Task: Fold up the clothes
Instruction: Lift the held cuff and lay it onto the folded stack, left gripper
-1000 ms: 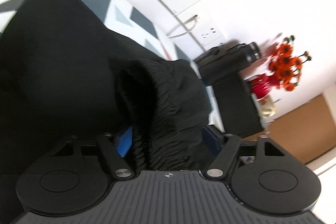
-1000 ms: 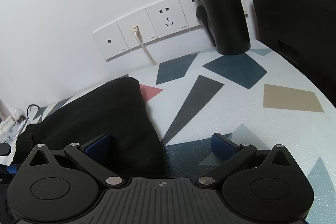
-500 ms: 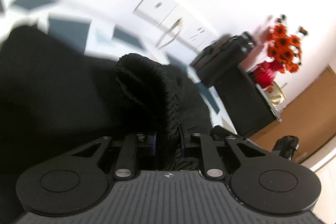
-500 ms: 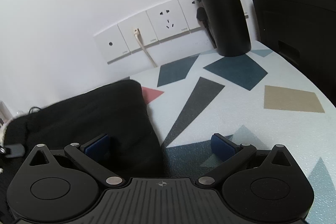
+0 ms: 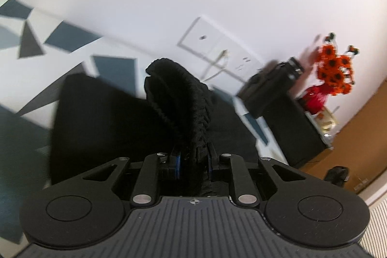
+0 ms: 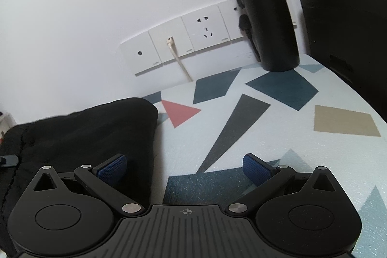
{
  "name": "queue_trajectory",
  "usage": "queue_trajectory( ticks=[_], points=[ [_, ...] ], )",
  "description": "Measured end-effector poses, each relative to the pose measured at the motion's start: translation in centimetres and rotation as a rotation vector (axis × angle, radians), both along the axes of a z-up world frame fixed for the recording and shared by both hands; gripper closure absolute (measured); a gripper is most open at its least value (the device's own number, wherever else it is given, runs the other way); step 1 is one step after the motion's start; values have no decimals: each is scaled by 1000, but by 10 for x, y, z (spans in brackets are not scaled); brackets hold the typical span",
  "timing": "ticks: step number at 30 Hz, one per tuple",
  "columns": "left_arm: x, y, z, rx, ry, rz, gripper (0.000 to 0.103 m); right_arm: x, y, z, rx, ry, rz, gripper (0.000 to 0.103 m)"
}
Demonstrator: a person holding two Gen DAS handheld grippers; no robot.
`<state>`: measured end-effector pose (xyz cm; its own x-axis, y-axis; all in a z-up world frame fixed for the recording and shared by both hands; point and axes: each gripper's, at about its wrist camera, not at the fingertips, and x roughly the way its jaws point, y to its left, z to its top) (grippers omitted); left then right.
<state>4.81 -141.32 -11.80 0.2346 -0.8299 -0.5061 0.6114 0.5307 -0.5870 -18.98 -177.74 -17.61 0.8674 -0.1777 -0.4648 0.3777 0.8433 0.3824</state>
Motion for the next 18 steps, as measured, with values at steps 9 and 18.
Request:
queue_trajectory(
  ticks=[9,18],
  points=[
    [18,11,-25,10,93,-8,83,2,0,-1,7,3,2,1],
    [18,17,-38,11,146,-41,46,0,-4,-2,45,-24,44,1]
  ],
)
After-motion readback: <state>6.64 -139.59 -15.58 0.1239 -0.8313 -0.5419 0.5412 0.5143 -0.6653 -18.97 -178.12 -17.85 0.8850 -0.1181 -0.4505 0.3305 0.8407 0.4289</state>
